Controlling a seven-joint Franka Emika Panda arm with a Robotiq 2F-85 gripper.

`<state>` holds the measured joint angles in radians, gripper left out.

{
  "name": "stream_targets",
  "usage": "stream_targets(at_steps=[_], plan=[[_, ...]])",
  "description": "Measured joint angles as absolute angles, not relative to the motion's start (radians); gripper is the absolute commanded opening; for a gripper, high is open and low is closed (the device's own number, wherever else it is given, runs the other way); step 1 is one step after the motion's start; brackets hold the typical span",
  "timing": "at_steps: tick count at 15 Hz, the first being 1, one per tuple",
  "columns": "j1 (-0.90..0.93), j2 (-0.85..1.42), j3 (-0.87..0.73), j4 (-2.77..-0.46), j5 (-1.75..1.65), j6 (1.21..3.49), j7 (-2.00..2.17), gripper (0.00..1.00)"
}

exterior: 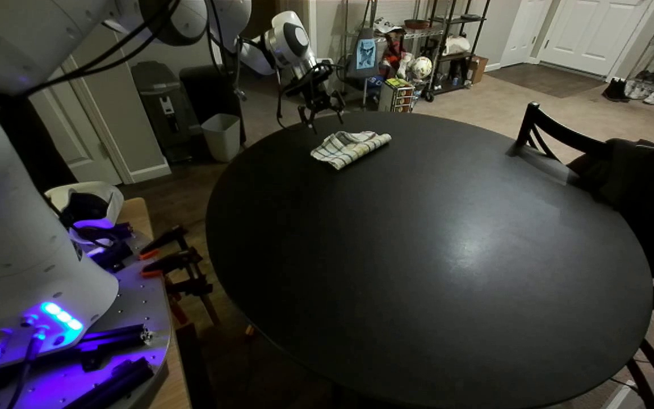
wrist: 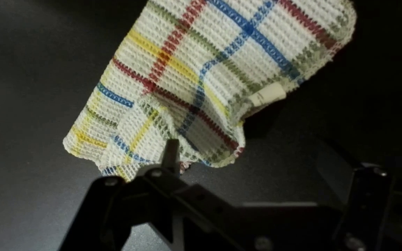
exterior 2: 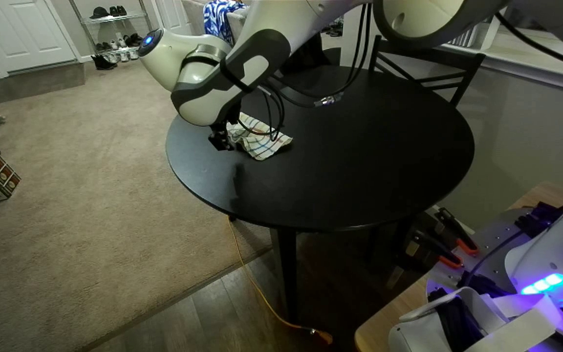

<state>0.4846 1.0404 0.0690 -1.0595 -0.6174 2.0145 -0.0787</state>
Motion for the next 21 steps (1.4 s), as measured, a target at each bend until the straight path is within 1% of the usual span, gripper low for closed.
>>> stream_targets(at_steps=[6, 11, 16, 19, 21], plan=[[0.492, 1.047, 0.069, -1.059, -0.617, 2.016, -0.079, 1.00], [0.543, 1.023, 0.062, -1.051, -0.631, 2.016, -0.073, 1.00], [0.594, 0.994, -0.041, -1.047, -0.731, 2.017, 0.073, 1.00], [0.584, 0.968, -0.096, -1.072, -0.749, 2.024, 0.151, 1.00], [0.552, 0.951, -0.100, -1.122, -0.740, 2.056, 0.165, 1.00]])
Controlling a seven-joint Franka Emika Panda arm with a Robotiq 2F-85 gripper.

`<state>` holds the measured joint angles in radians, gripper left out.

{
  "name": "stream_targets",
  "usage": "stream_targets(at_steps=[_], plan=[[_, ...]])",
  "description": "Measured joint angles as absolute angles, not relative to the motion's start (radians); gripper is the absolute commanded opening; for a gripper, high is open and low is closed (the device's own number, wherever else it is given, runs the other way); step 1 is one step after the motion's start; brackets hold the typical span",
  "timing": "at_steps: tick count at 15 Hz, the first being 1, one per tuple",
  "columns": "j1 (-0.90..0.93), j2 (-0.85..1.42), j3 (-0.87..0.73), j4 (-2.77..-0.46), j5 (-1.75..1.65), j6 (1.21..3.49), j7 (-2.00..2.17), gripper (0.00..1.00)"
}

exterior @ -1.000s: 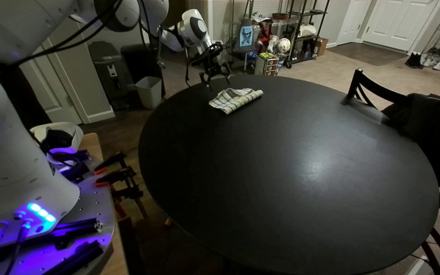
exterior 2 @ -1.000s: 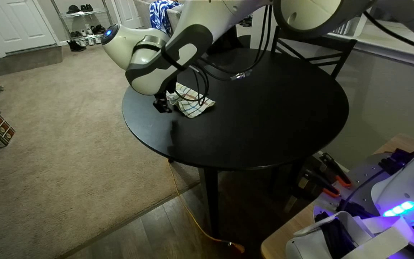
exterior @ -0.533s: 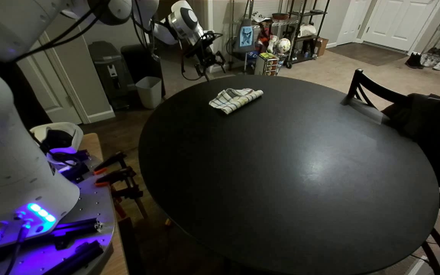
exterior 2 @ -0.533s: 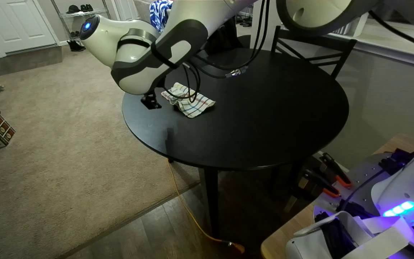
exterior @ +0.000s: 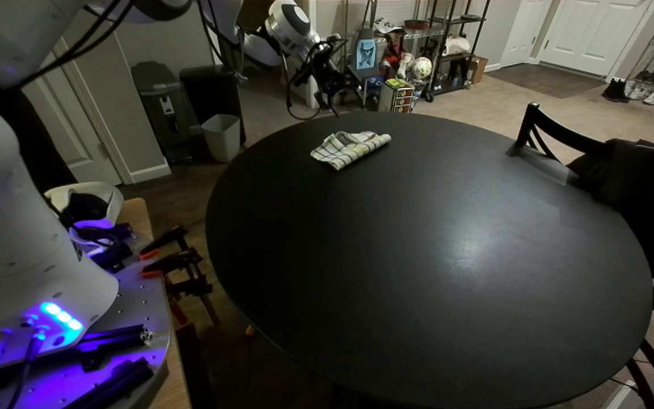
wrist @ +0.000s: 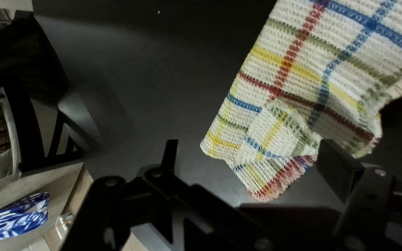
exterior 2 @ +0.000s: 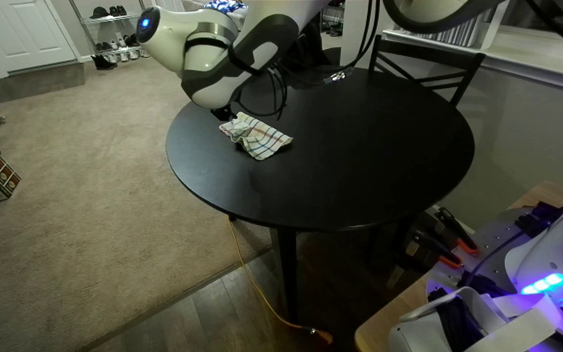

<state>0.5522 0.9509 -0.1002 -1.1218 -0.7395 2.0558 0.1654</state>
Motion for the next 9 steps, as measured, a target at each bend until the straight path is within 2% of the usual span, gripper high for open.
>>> stream_targets(at_steps=[9], plan=[[0.383, 0.939, -0.067, -1.355, -0.670, 2.305, 0.165, 1.00]])
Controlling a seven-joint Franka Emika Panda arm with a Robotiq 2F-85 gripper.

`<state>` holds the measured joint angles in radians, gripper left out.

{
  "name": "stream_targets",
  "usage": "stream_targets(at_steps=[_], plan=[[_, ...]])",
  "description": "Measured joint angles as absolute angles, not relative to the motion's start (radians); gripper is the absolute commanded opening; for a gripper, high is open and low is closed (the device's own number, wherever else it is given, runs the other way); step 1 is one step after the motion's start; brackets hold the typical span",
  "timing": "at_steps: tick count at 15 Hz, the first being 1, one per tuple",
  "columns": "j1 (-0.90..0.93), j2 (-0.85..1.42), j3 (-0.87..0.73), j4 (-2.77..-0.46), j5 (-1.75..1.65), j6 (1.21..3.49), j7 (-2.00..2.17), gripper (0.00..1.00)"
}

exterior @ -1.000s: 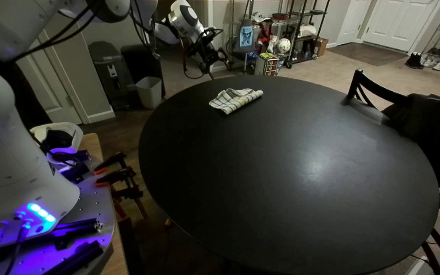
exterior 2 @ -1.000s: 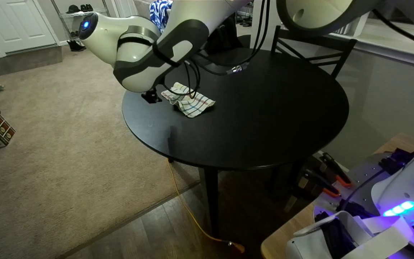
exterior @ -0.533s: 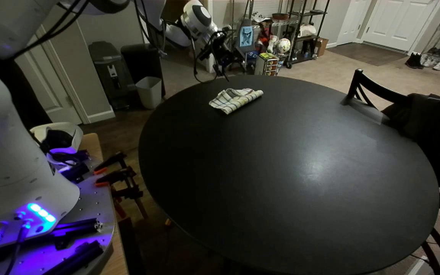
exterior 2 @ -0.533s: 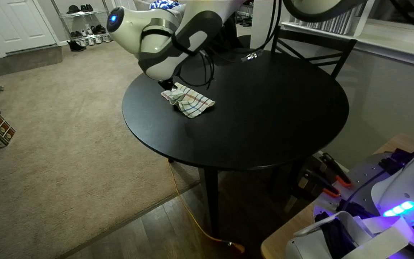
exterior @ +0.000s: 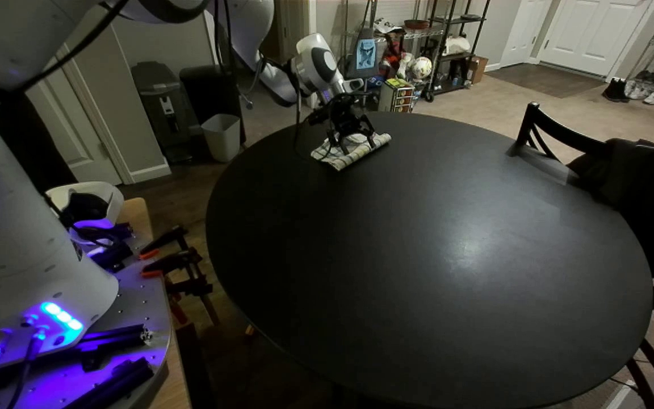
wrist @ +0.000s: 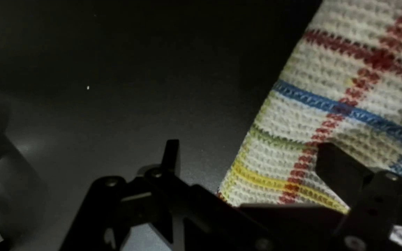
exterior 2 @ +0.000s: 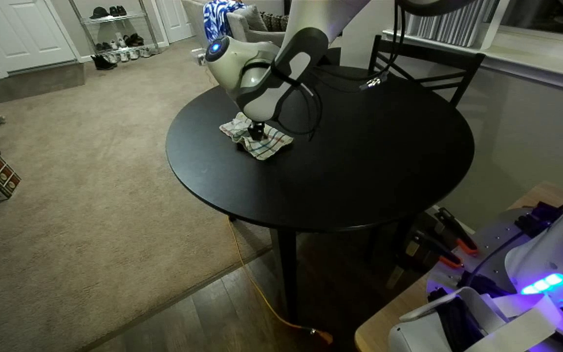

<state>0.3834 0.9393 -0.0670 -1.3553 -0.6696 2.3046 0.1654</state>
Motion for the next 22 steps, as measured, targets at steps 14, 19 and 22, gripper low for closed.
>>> stream_targets(at_steps=[14, 19, 22], plan=[[0.382, 0.932, -0.065, -1.370, -0.670, 2.316, 0.165, 1.00], [0.382, 0.945, -0.065, -1.360, -0.670, 2.316, 0.165, 1.00], [0.396, 0.943, -0.066, -1.344, -0.673, 2.311, 0.165, 1.00]])
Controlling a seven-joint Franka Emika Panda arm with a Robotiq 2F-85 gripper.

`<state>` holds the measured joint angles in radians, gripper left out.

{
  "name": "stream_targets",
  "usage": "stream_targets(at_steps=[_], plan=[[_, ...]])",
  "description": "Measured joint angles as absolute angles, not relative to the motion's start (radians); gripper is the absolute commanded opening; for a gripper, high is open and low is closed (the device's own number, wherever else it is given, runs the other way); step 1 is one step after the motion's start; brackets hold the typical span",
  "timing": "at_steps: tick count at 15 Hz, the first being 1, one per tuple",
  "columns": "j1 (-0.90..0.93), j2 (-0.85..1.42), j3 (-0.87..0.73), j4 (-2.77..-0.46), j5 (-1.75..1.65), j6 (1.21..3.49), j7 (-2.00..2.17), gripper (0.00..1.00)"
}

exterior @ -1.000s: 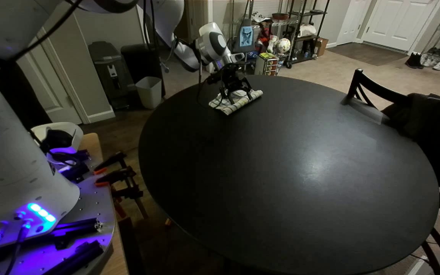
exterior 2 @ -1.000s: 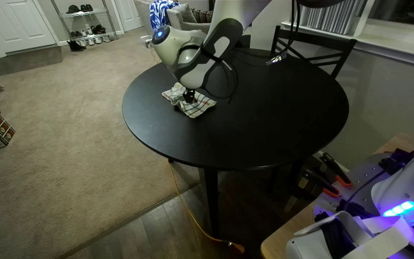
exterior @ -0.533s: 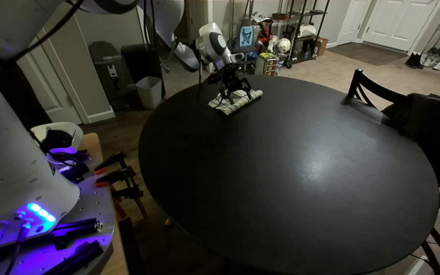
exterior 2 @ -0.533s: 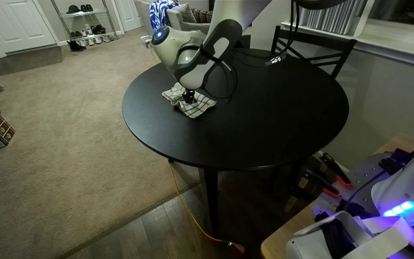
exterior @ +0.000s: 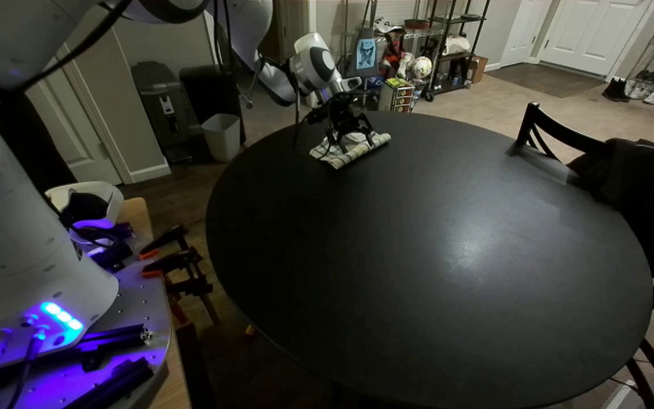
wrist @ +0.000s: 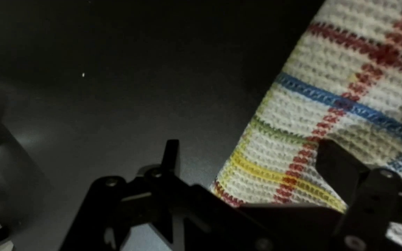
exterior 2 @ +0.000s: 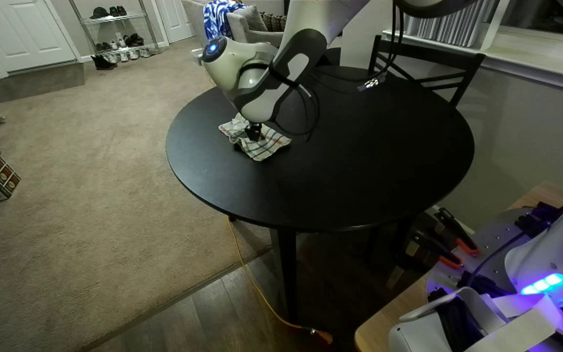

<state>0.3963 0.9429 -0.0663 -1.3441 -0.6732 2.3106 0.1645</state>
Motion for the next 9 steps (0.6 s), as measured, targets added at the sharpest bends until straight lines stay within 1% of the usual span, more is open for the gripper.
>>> stream_targets(at_steps=[5, 9], plan=[[0.457, 0.903, -0.071, -1.335, -0.682, 2.307, 0.169, 1.00], [0.467, 0.872, -0.073, -1.350, -0.683, 2.307, 0.175, 1.00]])
